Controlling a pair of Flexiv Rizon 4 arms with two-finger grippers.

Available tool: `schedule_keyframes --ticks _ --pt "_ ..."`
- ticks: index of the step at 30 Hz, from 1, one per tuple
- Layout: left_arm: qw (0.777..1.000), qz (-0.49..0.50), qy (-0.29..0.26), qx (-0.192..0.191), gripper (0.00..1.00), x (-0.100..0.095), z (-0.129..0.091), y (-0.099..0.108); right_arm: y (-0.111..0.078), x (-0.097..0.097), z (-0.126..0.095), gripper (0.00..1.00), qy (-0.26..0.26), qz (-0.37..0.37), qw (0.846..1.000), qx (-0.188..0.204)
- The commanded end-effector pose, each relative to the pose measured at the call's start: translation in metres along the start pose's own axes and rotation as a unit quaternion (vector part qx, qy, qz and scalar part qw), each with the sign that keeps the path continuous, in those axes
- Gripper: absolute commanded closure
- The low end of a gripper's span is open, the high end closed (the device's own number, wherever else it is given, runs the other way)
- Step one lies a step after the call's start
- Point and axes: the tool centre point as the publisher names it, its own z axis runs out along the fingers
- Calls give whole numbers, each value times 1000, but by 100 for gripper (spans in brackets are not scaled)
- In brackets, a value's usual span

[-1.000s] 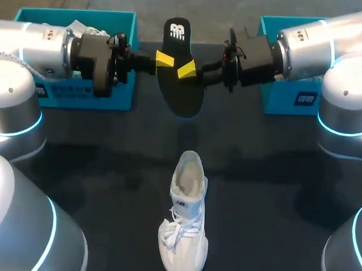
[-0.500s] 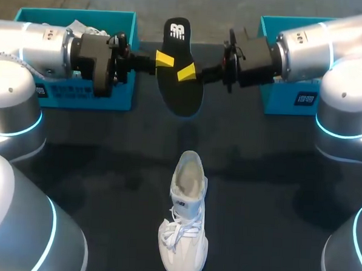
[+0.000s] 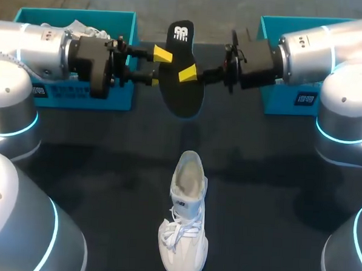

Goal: Take the shoe out of the shoebox, open the shoe tongue, remove and reinsert the insole, then place the shoe into the shoebox

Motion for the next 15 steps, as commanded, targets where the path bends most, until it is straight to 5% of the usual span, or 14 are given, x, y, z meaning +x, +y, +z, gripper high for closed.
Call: schedule_keyframes --ticks 1,8,11,15 --pt "1000 -11 15 -3 0 6 -23 -11 -5 -4 -7 100 -3 -14 1000 -5" --pt "996 -70 56 -18 0 26 -37 -13 -2 -15 -14 100 -10 -57 998 -5" --pt "989 -95 115 -9 0 36 -41 -14 -3 -21 -18 100 -15 -60 998 -9" --pt "989 -95 115 -9 0 36 -41 -14 -5 -23 -19 100 -9 -58 998 -14"
